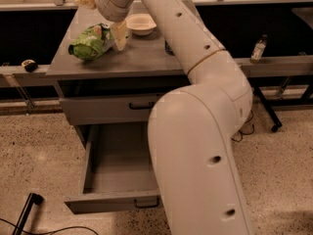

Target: Place green rice chip bag into middle drawer

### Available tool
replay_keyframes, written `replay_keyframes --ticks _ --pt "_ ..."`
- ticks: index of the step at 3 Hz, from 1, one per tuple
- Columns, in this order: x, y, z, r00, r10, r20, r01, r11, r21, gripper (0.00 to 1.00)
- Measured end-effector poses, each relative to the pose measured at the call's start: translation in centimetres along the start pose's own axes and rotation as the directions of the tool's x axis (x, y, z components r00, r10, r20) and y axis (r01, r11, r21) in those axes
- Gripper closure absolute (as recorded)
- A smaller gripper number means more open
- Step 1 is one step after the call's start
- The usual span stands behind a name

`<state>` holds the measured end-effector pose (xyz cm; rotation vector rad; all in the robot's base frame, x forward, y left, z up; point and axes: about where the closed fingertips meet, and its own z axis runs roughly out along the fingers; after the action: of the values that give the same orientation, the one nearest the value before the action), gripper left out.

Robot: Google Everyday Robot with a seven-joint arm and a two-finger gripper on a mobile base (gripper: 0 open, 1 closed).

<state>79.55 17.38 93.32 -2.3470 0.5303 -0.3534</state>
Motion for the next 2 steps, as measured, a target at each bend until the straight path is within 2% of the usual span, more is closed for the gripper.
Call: replay_keyframes --ticks 1,2 --pt "-0.1 0.6 3.5 0.998 0.031 0.06 -0.031 0.9995 -0.007 0.0" --pt "-0.2 2.3 6.7 0.994 0.073 0.081 -0.067 0.9956 -0.065 0.17"
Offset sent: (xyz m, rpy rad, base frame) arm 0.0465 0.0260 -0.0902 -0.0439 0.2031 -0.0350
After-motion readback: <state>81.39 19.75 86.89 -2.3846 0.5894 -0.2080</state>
